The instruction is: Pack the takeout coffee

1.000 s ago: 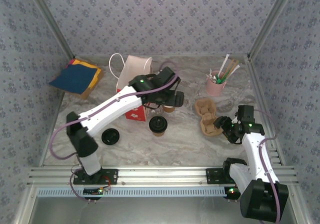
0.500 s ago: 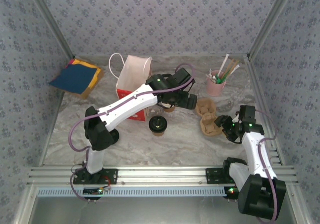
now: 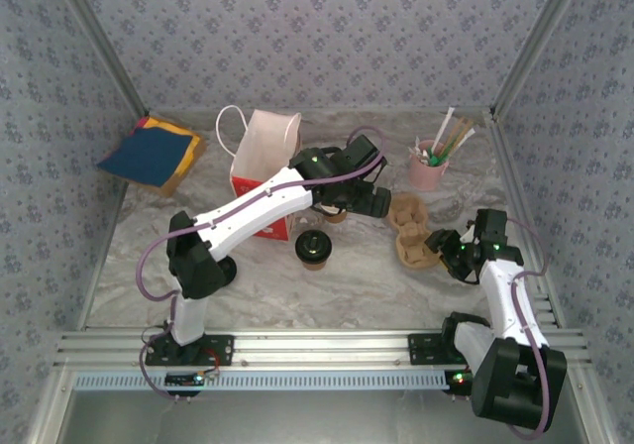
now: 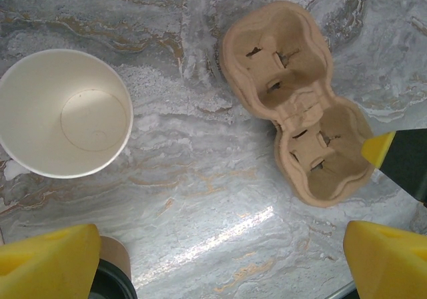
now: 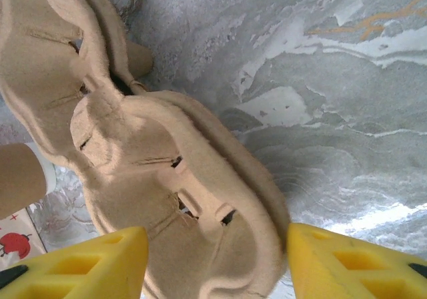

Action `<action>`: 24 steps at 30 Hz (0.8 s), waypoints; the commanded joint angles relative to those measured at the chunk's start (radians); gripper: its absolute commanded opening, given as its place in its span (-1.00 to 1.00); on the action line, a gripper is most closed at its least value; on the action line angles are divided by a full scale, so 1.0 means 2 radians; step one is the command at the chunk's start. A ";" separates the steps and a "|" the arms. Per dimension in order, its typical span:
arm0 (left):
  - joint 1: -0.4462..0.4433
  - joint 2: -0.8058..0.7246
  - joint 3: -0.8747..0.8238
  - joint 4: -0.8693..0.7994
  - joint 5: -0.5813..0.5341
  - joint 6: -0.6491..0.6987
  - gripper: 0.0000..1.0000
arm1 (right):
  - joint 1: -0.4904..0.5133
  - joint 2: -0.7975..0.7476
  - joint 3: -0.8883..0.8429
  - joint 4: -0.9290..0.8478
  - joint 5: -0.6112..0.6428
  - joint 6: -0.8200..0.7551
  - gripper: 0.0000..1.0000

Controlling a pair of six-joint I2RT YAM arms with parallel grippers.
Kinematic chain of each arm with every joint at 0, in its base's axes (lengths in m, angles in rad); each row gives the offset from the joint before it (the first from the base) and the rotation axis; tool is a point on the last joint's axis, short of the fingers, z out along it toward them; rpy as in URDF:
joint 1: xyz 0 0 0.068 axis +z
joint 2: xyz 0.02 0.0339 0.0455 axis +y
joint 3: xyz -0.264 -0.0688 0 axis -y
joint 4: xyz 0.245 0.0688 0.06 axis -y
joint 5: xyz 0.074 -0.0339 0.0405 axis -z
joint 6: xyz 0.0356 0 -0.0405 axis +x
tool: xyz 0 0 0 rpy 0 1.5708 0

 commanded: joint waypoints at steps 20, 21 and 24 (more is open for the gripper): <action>-0.002 0.023 -0.004 -0.001 0.003 0.007 0.52 | -0.004 -0.004 -0.007 0.026 -0.060 0.000 -0.19; -0.002 0.027 -0.002 0.001 0.003 0.012 0.36 | -0.003 -0.004 -0.008 0.025 -0.059 -0.001 -0.18; -0.001 0.049 0.016 0.003 -0.001 0.025 0.23 | -0.003 -0.006 -0.007 0.018 -0.052 -0.004 -0.15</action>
